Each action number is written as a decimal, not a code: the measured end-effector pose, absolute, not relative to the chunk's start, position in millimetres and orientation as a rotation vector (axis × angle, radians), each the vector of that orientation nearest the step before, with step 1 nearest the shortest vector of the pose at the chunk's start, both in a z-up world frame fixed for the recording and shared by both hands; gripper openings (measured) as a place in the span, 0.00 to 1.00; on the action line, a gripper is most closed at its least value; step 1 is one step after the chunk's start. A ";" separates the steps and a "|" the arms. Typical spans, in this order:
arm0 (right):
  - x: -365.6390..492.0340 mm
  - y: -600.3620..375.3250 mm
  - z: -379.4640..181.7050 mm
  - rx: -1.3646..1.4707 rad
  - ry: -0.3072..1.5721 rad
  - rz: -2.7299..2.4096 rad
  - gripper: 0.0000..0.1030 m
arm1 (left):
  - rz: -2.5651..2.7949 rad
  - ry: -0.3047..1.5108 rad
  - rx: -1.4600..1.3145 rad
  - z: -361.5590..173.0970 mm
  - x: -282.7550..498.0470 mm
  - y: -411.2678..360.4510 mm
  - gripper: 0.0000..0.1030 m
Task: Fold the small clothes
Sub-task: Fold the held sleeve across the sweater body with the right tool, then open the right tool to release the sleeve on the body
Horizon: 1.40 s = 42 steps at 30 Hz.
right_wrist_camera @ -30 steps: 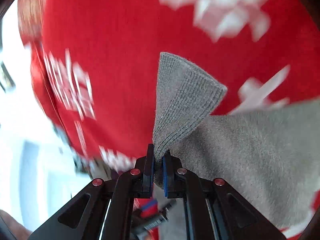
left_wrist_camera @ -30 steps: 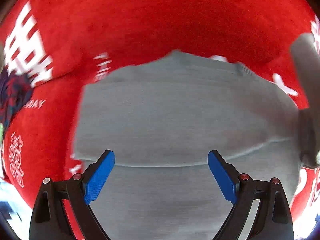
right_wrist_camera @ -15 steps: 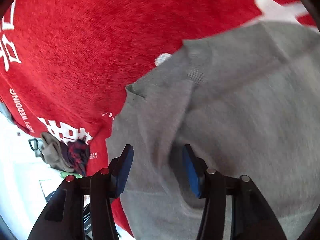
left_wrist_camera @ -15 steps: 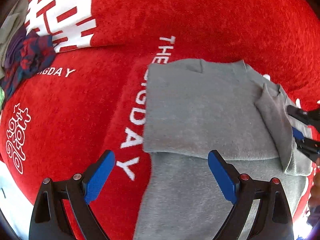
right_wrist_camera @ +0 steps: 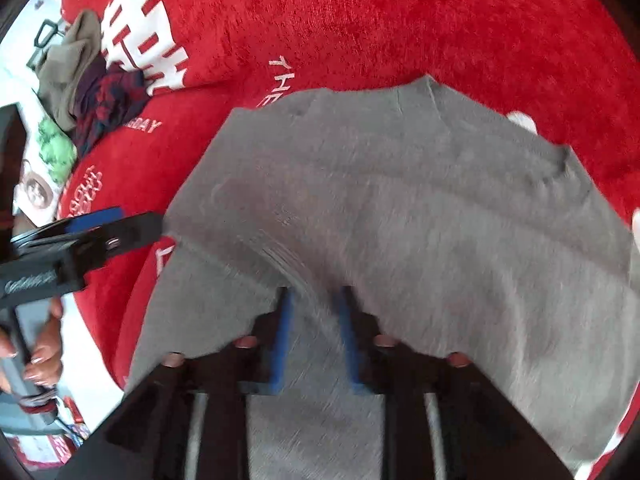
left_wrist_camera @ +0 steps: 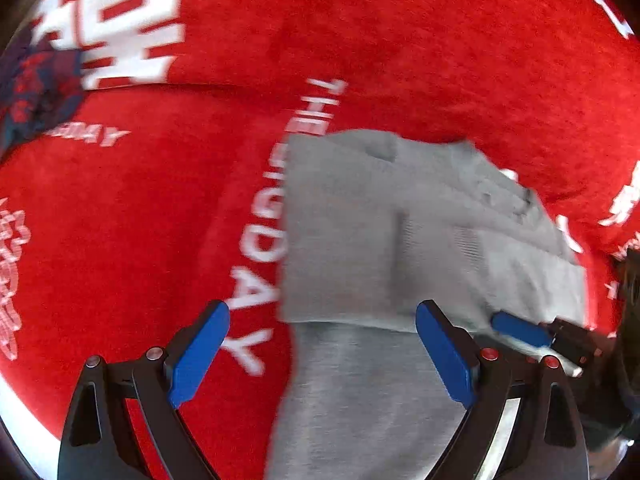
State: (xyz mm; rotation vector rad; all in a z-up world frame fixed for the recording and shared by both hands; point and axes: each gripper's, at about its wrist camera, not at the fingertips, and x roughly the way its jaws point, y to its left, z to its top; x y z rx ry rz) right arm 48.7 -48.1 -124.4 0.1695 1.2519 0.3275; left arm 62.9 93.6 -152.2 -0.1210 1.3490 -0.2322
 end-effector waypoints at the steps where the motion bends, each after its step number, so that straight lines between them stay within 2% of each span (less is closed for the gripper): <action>1: 40.2 -59.2 -122.7 0.227 1.253 0.311 0.53 | -0.258 1.354 -0.124 -153.9 64.2 86.6 0.92; 10: -50.2 -204.0 -138.7 0.876 1.212 -0.062 0.53 | -0.362 1.458 -0.175 -184.6 84.1 33.1 0.91; 12: -70.3 -234.7 -144.4 0.990 1.168 -0.157 0.53 | -0.370 1.450 -0.178 -183.6 85.2 29.1 0.75; 14: -84.5 -257.2 -151.0 1.090 1.108 -0.239 0.53 | -0.362 1.446 -0.145 -182.9 87.0 25.6 0.50; 15: -88.5 -266.3 -154.7 1.149 1.066 -0.251 0.53 | -0.369 1.442 -0.143 -182.8 87.2 25.4 0.41; 16: -89.5 -271.9 -156.7 1.180 1.042 -0.265 0.47 | -0.385 1.443 -0.147 -182.8 87.9 25.5 0.25; 17: -89.0 -278.0 -155.8 1.189 1.028 -0.286 0.38 | -0.407 1.444 -0.168 -182.5 87.9 26.8 0.18; 18: -86.0 -283.3 -153.7 1.177 1.027 -0.301 0.05 | -0.416 1.440 -0.181 -181.5 87.8 28.6 0.18; 23: -69.4 -287.3 -122.9 0.971 1.025 -0.221 0.06 | -0.433 1.371 -0.160 -162.3 72.4 33.3 0.16; 27: -74.0 -300.1 -143.7 0.884 1.137 -0.205 0.06 | -0.377 1.409 -0.100 -180.7 58.6 38.1 0.16; 30: -80.6 -302.1 -152.7 0.936 1.132 -0.173 0.06 | -0.274 1.374 -0.025 -169.9 57.0 49.4 0.17; 33: -92.4 -305.2 -144.5 0.930 1.158 -0.202 0.11 | -0.193 1.356 0.074 -159.3 57.1 62.6 0.17; 39: -101.3 -307.0 -111.1 0.820 1.108 -0.273 0.12 | -0.225 1.331 0.117 -141.7 56.8 55.4 0.17; 42: -87.9 -317.2 -115.4 0.800 1.121 -0.309 0.21 | -0.247 1.322 0.111 -142.7 59.2 38.2 0.17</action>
